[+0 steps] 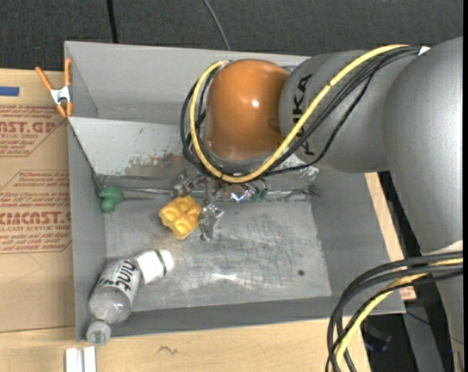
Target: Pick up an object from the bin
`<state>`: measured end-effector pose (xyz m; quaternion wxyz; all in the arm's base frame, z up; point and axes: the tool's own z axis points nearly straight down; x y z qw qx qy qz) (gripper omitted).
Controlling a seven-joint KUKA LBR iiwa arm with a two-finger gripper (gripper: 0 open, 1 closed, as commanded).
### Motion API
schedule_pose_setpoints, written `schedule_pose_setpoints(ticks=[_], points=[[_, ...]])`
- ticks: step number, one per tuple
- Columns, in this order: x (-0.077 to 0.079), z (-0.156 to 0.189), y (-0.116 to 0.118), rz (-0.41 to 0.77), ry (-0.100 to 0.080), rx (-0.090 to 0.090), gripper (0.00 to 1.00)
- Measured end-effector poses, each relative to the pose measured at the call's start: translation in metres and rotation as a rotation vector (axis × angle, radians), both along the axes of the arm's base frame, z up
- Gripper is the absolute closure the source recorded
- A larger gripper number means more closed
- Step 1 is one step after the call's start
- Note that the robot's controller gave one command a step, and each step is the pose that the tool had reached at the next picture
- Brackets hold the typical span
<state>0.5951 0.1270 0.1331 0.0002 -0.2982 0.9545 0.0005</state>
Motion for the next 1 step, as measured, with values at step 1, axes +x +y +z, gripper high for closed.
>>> schedule_pose_setpoints(ticks=[1], points=[[0.0057,0.0667,0.003,-0.037,-0.007,0.002,1.0]])
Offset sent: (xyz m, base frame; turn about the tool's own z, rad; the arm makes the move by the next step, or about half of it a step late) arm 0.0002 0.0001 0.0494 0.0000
